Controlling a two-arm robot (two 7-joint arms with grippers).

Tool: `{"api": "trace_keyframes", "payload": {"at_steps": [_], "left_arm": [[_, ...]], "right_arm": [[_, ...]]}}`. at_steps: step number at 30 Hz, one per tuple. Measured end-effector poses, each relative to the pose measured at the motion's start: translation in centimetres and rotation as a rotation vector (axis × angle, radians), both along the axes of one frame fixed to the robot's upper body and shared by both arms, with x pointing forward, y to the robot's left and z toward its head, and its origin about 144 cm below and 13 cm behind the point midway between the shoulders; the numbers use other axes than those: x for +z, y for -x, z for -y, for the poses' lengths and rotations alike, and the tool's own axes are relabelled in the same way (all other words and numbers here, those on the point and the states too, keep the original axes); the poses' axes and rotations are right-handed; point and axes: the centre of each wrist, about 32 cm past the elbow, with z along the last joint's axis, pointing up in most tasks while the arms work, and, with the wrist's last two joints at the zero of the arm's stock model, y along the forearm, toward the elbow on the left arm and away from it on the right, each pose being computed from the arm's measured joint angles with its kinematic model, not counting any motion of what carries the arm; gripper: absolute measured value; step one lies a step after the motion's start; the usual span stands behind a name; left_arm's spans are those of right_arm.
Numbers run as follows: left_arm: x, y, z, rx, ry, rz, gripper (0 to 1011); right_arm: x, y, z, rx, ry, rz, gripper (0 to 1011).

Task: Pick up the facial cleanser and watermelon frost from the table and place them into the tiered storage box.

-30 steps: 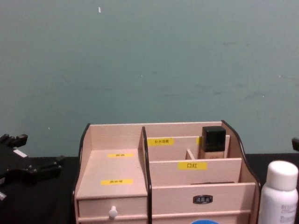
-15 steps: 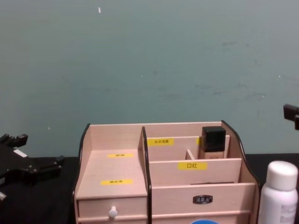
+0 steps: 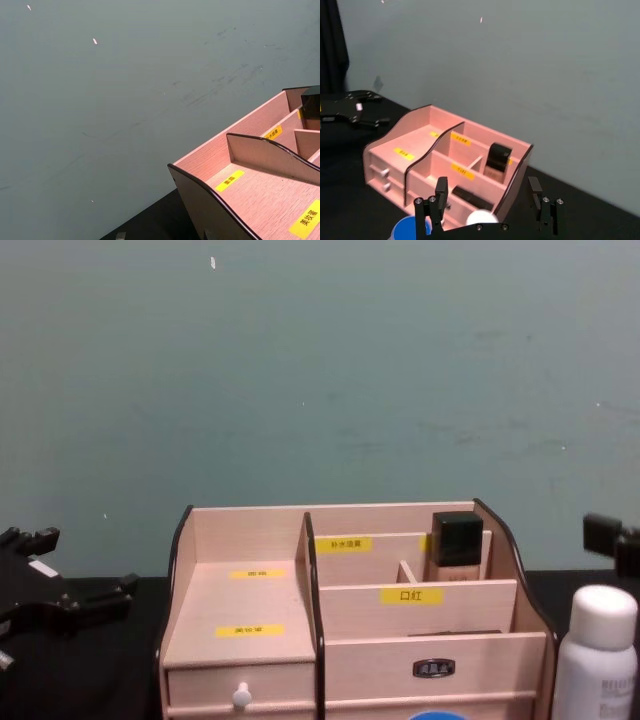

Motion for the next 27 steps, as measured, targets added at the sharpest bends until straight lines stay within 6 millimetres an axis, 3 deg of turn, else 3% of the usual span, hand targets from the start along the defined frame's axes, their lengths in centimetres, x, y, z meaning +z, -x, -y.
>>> {"api": "trace_keyframes", "payload": {"at_steps": [9,27], "left_arm": [[0.0,0.0,0.0,0.000,0.000,0.000,1009],[0.0,0.0,0.0,0.000,0.000,0.000,1010]], "right_arm": [[-1.1,0.8,0.2,0.016,-0.012,-0.098,1002],[-3.3,0.0,0.7,0.031,0.005,-0.205,1002]]}}
